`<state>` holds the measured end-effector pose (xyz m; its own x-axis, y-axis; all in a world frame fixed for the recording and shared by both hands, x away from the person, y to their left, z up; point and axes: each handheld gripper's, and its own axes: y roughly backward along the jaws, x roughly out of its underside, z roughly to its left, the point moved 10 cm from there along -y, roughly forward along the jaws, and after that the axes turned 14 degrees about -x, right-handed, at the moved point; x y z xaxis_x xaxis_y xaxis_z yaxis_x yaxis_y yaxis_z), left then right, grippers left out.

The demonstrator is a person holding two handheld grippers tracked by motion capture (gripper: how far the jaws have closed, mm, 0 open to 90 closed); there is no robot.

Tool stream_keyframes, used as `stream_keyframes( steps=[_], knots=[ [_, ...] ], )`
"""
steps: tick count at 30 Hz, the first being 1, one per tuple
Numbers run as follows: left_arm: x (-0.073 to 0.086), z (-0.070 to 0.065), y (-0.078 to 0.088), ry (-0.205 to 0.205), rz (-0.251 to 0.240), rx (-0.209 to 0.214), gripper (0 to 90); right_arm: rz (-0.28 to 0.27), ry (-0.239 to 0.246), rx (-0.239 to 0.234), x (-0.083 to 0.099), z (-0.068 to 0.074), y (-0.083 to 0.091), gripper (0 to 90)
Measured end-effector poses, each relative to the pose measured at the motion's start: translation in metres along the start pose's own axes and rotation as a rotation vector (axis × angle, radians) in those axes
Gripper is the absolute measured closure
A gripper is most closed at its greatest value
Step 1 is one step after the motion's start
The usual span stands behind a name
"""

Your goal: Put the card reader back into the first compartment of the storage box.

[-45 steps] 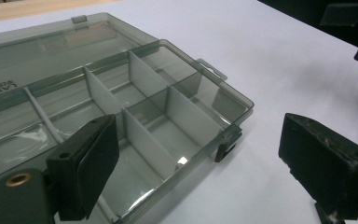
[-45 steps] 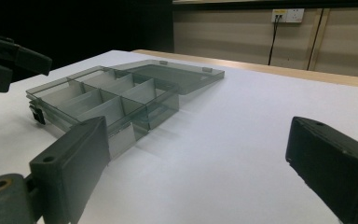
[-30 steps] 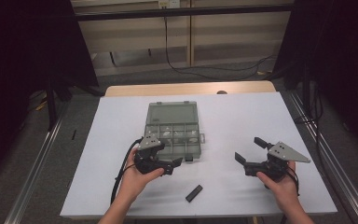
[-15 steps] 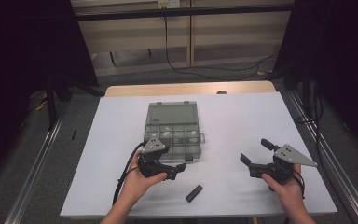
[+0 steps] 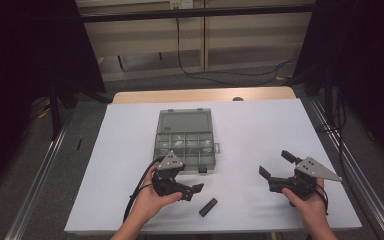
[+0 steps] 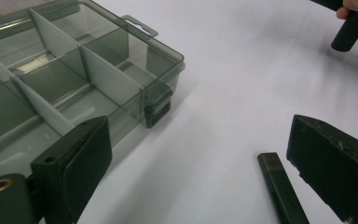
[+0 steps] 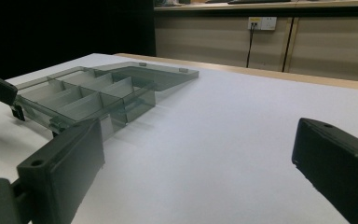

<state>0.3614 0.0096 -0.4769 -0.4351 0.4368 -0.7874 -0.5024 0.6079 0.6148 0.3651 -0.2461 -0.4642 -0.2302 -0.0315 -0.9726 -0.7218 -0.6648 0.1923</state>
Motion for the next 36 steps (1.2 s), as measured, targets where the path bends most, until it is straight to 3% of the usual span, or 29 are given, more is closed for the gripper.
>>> stream_keyframes(
  steps=[17,24,36],
  knots=[
    [0.005,-0.019,-0.006,-0.045,0.034,0.037,6.8,-0.011,-0.001,0.002,-0.002,-0.001,0.002,2.3],
    [0.006,-0.023,-0.008,-0.046,0.041,0.045,7.5,-0.007,0.001,0.001,-0.001,0.000,0.003,2.4],
    [0.013,-0.029,-0.011,-0.083,0.070,0.057,7.9,-0.010,0.006,-0.001,-0.002,0.000,0.002,3.0]
  ],
)
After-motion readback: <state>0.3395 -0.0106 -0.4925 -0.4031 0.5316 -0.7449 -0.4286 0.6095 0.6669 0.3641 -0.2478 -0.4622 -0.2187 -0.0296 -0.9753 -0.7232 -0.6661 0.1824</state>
